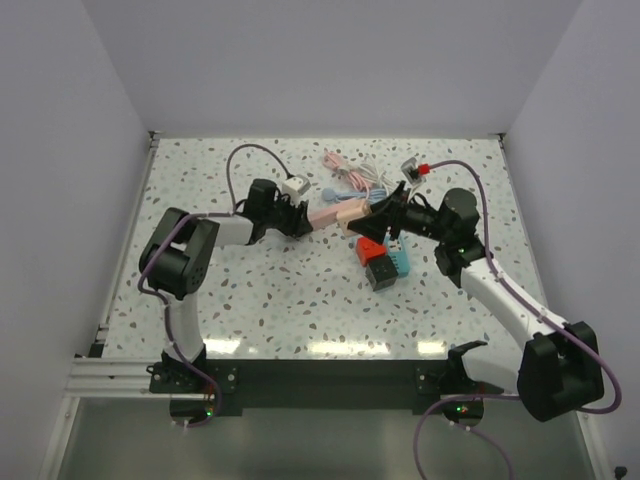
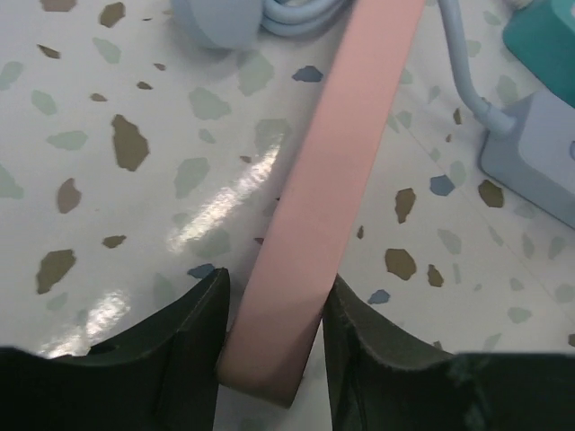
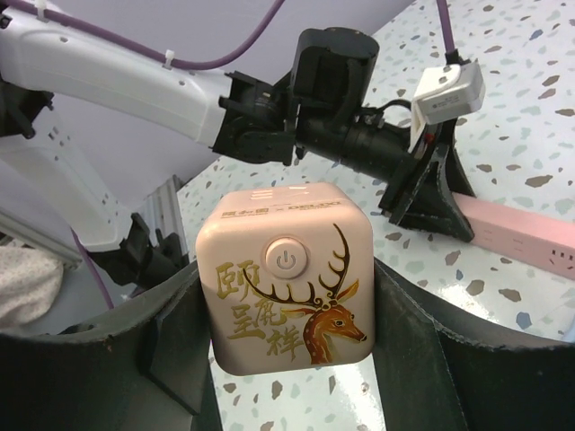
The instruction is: Insert the plug
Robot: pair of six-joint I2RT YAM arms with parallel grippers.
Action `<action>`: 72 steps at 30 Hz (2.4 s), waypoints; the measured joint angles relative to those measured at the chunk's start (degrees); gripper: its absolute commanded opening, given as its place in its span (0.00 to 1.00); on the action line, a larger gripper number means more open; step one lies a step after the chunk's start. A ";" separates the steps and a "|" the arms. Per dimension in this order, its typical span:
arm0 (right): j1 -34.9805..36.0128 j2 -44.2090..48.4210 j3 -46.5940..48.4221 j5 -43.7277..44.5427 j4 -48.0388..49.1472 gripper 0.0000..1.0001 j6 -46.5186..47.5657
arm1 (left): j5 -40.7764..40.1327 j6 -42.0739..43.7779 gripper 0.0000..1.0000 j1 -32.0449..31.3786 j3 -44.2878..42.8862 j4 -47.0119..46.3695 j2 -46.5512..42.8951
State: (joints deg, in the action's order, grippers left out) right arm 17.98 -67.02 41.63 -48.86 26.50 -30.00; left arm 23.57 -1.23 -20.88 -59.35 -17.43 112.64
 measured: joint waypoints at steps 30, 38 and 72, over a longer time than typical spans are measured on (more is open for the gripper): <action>14.47 -16.98 7.76 31.85 -22.49 0.00 16.20 | 8.63 -42.60 0.42 -5.20 34.01 -37.09 -8.48; 17.92 -23.82 11.52 35.74 -23.41 0.00 17.33 | 8.59 -41.13 0.69 -6.16 34.93 -36.81 -11.13; 19.52 -31.93 19.56 40.30 -27.36 0.00 18.58 | -25.79 -12.39 1.00 -14.27 43.71 -24.28 -40.33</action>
State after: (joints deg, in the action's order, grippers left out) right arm 37.50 -98.96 61.19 -8.56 -0.86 -11.42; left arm -2.22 -13.63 -35.16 -15.64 -41.71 72.31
